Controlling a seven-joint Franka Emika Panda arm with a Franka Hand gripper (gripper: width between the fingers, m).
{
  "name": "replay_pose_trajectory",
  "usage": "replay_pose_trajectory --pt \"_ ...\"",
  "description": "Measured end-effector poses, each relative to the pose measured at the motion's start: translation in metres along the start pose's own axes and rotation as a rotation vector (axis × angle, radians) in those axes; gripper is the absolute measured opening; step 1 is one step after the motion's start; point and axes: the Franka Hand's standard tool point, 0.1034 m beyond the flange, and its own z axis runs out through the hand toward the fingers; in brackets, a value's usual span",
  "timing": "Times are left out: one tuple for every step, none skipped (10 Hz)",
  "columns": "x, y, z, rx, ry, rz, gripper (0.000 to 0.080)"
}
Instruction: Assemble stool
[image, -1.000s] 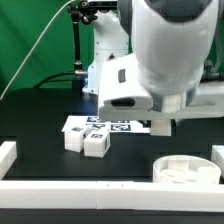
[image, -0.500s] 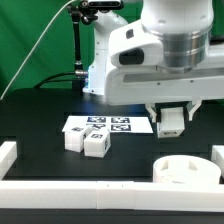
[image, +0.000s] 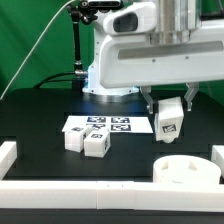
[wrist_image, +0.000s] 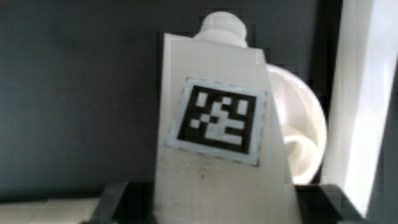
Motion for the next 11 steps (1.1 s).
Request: replay_pose_trajectory --pt "0.004 0.001 0.002 -0.006 0.096 -0.002 0.0325" --pt "0.001 0.002 0.005 -0.01 0.152 -0.004 0.0325" --pt "0.003 0.002 0.005 -0.012 0.196 -0.006 0.0326" --pt "0.012 -0.007 -0.004 -0.021 0.273 -0.038 0.0326" --pt "0.017 -0.017 -0.015 -0.017 0.293 -0.06 0.0327" --pt "0.02 -0.021 -0.022 -0.015 0.259 -0.075 0.0327" --pt "0.024 -0.021 -0.024 -0.013 0.267 -0.07 0.0327" --pt "0.022 -0.021 -0.022 -0.013 0.264 -0.071 0.0327" --pt "0.022 -0.021 -0.022 -0.013 0.264 -0.071 0.0327" --pt "0.025 -0.023 -0.022 -0.02 0.284 -0.097 0.0327" --pt "0.028 -0.031 -0.021 -0.032 0.319 -0.15 0.0327"
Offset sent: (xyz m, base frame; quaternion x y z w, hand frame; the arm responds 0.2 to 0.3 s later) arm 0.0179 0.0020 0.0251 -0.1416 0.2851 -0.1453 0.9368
